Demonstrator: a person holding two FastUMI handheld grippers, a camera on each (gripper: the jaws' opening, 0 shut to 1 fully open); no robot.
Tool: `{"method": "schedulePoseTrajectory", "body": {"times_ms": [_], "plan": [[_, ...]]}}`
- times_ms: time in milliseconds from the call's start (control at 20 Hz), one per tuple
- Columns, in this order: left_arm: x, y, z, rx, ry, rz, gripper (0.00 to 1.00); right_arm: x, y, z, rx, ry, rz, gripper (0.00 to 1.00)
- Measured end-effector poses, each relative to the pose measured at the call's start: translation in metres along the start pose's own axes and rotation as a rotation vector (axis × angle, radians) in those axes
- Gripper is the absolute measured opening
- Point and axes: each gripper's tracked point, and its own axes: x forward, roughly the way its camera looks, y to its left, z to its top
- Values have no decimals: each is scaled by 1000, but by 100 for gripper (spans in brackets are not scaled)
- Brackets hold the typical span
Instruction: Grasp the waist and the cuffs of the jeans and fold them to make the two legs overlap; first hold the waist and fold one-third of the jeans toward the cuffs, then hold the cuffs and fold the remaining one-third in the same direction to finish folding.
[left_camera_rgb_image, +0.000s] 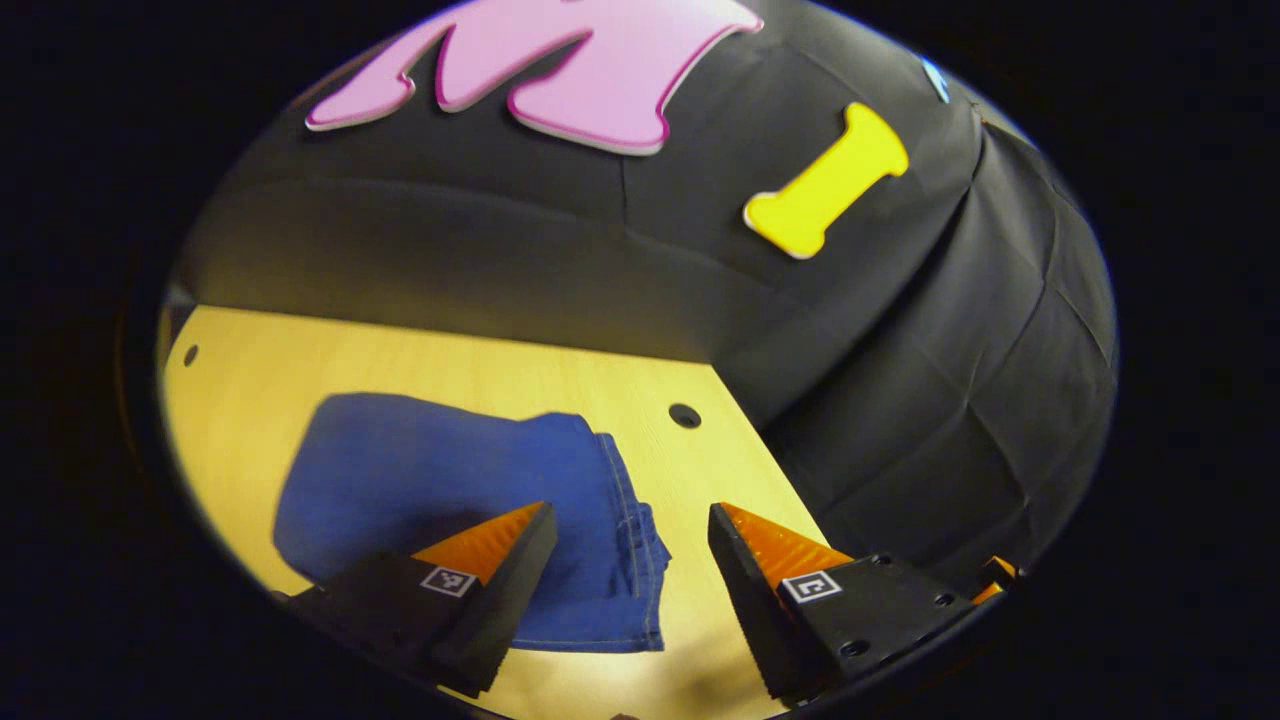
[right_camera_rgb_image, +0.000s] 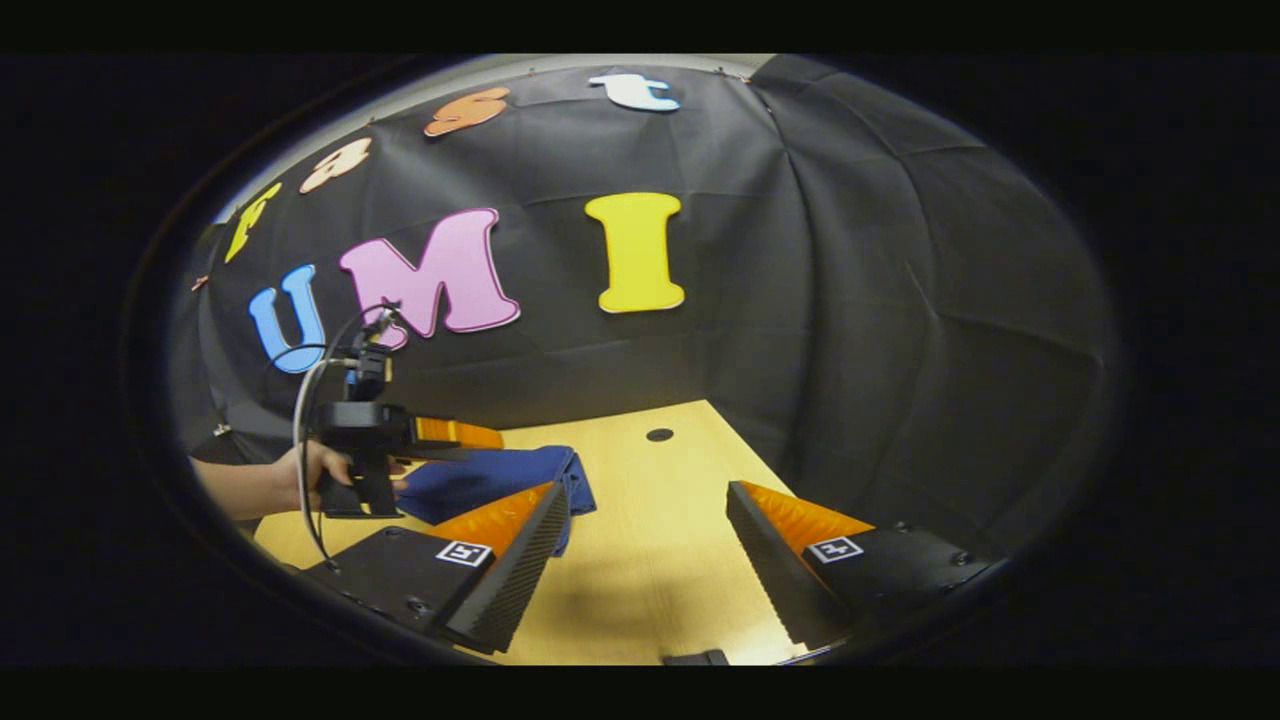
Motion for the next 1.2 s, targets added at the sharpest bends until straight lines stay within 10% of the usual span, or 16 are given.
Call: {"method": "schedulePoseTrajectory", "body": {"times_ms": [600, 1200], "plan": [[-299, 8, 46, 268, -520, 283, 96, -60, 157, 47, 20, -130, 360, 98], [-342, 41, 8, 145, -594, 451, 96, -48, 187, 59, -32, -223, 399, 98]]}}
